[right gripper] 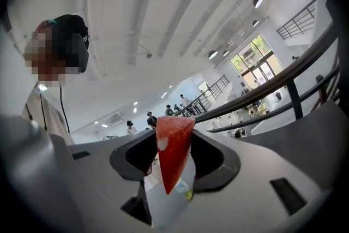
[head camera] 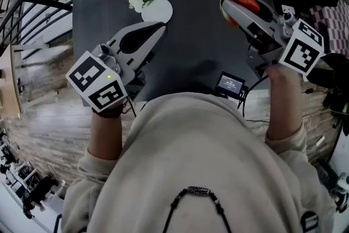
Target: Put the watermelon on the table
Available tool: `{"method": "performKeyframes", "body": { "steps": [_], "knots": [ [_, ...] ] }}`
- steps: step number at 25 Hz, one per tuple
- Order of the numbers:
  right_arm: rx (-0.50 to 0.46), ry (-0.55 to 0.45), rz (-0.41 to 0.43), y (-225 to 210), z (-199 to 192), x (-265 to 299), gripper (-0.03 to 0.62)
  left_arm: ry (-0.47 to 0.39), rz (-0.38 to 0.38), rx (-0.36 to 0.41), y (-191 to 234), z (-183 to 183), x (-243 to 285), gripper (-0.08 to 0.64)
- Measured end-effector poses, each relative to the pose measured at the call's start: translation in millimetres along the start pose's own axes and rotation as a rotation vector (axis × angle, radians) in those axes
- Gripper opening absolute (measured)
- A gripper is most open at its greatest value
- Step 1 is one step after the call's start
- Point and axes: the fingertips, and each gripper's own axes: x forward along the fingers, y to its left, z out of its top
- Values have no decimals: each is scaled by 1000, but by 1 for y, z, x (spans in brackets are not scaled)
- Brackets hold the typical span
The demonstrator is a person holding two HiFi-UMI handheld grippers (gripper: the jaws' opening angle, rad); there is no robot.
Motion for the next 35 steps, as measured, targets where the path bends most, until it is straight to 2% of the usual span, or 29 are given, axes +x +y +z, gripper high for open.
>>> {"method": "performKeyframes", "body": {
  "steps": [3,10,15,23,35],
  "knots": [
    [-20,-37,-27,8,9,-3,199,17,-56,17,3,7,6,3],
    [-42,-54,-101,7,26,-11,199,38,-146,34,12,21,25,3],
    [-41,-56,-147,0,35,-15,199,43,-184,39,7,25,29,3],
    [-64,8,-123,-1,33,20,199,35,-149,4,25,22,16,3],
    [-114,151,-60,10,11,89,199,-27,-45,-78,50,6,-31,3]
  ]
}}
